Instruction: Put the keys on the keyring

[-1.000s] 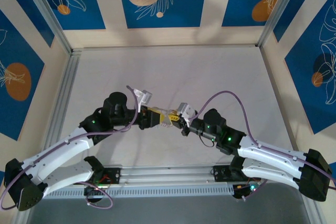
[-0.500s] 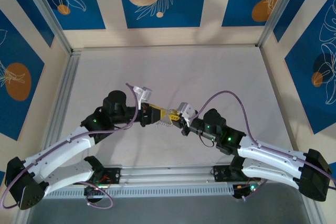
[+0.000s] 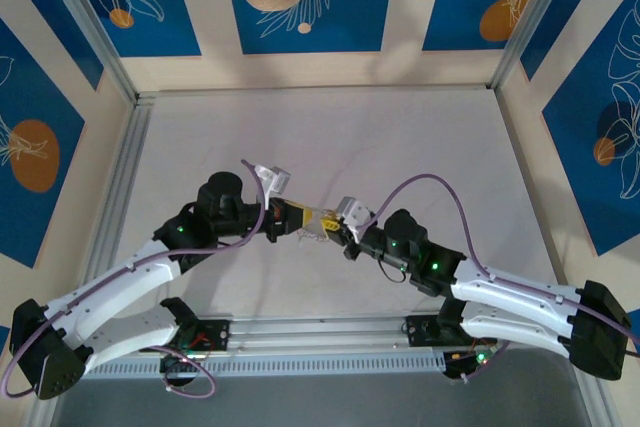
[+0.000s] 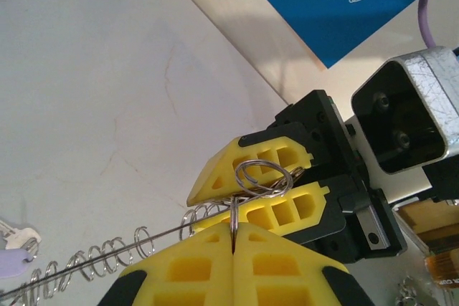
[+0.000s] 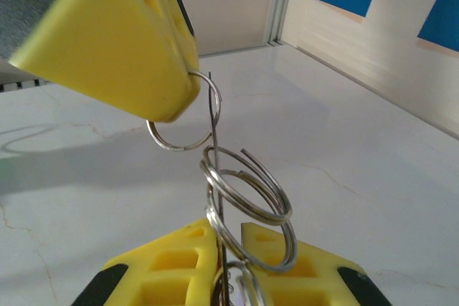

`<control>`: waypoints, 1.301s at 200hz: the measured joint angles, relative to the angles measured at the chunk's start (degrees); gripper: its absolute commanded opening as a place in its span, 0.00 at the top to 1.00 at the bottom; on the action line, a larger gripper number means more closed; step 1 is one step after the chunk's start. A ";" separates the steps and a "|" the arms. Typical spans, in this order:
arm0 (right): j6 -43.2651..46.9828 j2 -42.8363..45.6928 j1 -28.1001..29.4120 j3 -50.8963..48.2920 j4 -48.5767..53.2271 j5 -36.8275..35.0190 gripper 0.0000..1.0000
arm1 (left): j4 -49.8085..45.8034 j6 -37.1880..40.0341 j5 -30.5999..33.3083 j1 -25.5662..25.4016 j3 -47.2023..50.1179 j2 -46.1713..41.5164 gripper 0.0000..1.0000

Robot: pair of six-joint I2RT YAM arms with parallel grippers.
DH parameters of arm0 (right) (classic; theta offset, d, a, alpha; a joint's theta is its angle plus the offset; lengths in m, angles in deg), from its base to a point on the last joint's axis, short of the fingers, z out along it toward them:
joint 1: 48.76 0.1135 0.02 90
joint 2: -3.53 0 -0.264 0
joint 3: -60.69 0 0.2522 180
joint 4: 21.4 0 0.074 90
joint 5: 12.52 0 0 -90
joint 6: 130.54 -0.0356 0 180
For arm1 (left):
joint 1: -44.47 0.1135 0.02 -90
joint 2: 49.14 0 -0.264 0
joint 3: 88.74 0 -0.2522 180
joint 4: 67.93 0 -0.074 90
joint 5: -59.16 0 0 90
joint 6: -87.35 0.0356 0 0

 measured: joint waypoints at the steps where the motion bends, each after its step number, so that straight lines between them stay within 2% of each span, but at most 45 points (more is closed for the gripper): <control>1: -0.02 -0.04 0.07 0.00 0.00 -0.13 1.00 | -0.13 0.13 0.15 0.00 -0.04 0.00 1.00; 67: 0.55 -6.91 6.01 1.81 -4.52 -14.27 1.00 | -4.52 6.56 7.32 -0.98 -3.52 1.33 1.00; 104: 0.39 -7.45 6.51 1.81 -6.36 -17.70 0.98 | -4.61 9.77 11.10 -2.21 -5.31 3.21 1.00; 140: 0.81 -6.56 7.23 1.29 -6.62 -17.38 0.81 | -5.75 12.41 12.02 -2.36 -5.95 3.21 1.00; 172: 0.98 -2.49 8.68 1.01 -6.14 -13.81 0.73 | -8.83 15.61 13.03 -2.67 -6.67 2.86 1.00; 219: -0.55 5.95 8.92 1.01 -0.68 -12.17 0.62 | -13.64 20.13 13.33 -2.67 -7.56 1.36 1.00; 260: -1.20 9.64 5.31 1.84 5.75 -8.31 0.60 | -16.24 23.26 13.05 -2.67 -9.09 0.11 1.00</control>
